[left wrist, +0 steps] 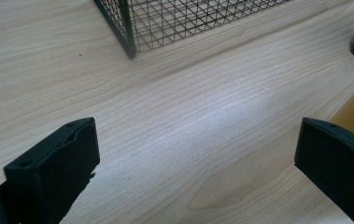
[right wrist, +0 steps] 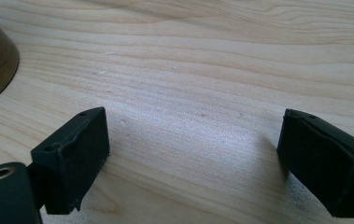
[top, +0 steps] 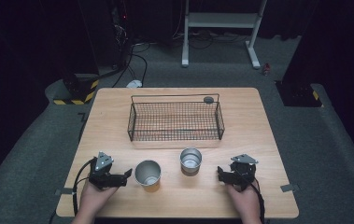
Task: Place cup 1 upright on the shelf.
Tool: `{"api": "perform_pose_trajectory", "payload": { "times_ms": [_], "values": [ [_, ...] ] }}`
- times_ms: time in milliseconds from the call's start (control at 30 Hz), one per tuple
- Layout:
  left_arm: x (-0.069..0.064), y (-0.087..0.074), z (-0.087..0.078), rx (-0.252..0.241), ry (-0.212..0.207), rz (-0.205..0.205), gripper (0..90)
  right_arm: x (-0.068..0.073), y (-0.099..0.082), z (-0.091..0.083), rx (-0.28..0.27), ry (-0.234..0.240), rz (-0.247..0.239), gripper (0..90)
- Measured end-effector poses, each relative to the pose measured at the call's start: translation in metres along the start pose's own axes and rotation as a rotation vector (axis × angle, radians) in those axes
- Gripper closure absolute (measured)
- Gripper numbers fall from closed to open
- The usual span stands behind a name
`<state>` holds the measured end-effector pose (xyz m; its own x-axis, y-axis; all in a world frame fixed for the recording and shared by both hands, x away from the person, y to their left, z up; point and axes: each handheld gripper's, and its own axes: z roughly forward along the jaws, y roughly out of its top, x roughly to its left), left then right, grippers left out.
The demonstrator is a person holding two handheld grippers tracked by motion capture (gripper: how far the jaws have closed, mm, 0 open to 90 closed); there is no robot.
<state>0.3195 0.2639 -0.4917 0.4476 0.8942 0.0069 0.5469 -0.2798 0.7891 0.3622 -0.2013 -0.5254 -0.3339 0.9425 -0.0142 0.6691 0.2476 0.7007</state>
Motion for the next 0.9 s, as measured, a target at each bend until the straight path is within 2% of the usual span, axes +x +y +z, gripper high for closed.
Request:
{"api": "perform_pose_trajectory", "payload": {
  "times_ms": [100, 233, 467, 700, 900],
  "values": [
    [0.002, 0.0, -0.002, -0.009, 0.0, -0.009, 0.4, 0.0, 0.0, 0.0, 0.0, 0.0, -0.001, 9.1],
    [0.001, 0.002, -0.006, -0.025, -0.006, 0.007, 0.5, 0.0, 0.0, 0.0, 0.0, 0.002, -0.001, 8.9],
    [-0.002, 0.007, -0.014, -0.061, -0.026, 0.004, 0.5, 0.0, 0.0, 0.0, 0.001, 0.002, -0.001, 8.9],
    [-0.004, 0.013, -0.024, -0.112, -0.042, -0.014, 0.5, 0.0, 0.0, 0.0, 0.0, 0.002, -0.001, 8.9],
    [-0.007, 0.019, -0.035, -0.152, -0.043, -0.003, 0.5, 0.0, 0.0, 0.0, 0.001, 0.003, -0.002, 8.9]
  ]
}}
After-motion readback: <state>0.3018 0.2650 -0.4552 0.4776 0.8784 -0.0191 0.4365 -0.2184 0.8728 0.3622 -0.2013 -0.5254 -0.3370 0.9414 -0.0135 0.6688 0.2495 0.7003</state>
